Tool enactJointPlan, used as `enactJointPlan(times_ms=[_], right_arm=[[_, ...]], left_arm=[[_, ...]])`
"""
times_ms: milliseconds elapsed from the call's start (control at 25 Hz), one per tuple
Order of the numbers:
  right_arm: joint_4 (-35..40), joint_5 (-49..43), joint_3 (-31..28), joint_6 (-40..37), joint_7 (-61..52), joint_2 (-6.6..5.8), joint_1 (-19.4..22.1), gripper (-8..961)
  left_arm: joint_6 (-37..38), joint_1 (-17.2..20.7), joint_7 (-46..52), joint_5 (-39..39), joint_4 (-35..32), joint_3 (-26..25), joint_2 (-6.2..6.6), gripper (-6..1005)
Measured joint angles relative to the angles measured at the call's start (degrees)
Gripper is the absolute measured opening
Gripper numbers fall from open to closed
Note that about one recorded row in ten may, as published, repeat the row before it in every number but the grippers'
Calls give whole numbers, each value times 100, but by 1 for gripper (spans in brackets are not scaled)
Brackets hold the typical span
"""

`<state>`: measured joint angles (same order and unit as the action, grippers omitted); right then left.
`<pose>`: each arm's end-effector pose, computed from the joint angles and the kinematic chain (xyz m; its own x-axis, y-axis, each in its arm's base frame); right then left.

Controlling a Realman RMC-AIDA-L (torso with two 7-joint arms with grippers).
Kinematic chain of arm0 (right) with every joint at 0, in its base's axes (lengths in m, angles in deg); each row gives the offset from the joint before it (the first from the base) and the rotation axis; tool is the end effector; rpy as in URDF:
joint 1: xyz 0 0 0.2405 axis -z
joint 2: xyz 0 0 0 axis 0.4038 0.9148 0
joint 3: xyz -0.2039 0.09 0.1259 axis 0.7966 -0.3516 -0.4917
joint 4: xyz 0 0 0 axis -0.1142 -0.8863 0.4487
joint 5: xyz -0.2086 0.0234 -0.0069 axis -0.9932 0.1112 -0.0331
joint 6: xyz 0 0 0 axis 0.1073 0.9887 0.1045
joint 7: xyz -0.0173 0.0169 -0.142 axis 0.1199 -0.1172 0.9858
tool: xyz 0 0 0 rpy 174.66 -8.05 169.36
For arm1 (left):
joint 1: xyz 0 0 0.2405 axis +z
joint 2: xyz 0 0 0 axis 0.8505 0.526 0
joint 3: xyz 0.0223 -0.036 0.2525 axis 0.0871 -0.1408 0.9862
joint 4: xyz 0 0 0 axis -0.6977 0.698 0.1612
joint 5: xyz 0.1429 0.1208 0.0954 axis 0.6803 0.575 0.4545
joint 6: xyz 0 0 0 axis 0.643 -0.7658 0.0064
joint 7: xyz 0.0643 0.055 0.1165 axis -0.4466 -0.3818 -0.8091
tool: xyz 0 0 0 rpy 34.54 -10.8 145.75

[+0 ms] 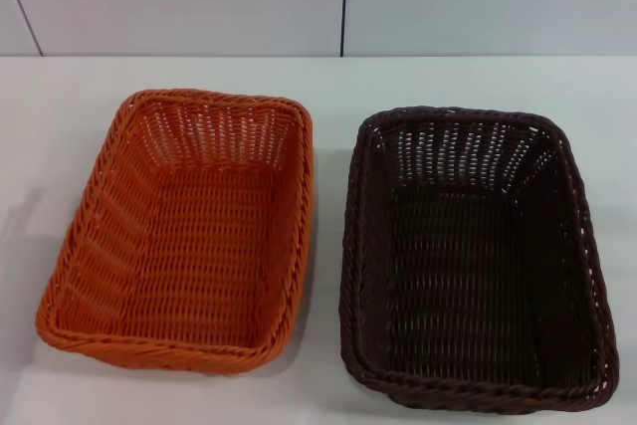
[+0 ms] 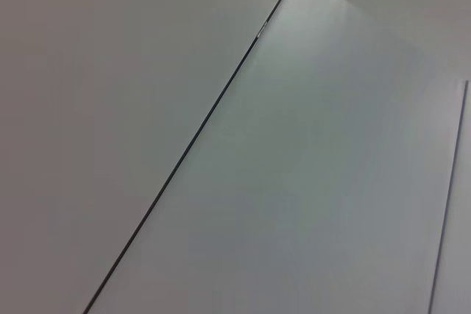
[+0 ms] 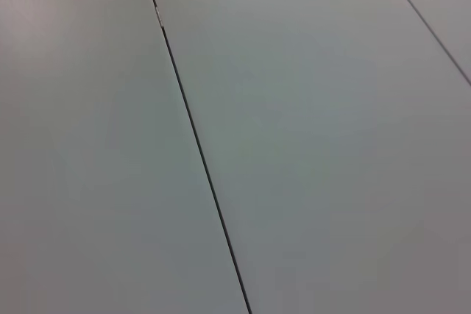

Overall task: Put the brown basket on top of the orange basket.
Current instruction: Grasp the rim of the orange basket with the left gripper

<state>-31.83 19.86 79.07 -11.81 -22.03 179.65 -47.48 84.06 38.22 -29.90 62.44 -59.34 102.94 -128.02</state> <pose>0.3415 0.2972 0.0899 0.4403 0.5171 -0.7340 -0.8715 0.0494 -0.4879 -0.3121 0.2464 0.0526 0.1375 -0.4514 0.8817 0.8747 -0.3624 -0.3219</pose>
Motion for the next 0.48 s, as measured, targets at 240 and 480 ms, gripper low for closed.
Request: enactJointPlan(times_ms=[240,480], right_arm=[[36,-4,-6,-11,0,-2,-32,526],[37,8,-24,-30,0,-1,8,526]], left_arm=[[-119,-33,188,6,-154,120,29,691],[-257,-49,556,10,-367,255,29,691]])
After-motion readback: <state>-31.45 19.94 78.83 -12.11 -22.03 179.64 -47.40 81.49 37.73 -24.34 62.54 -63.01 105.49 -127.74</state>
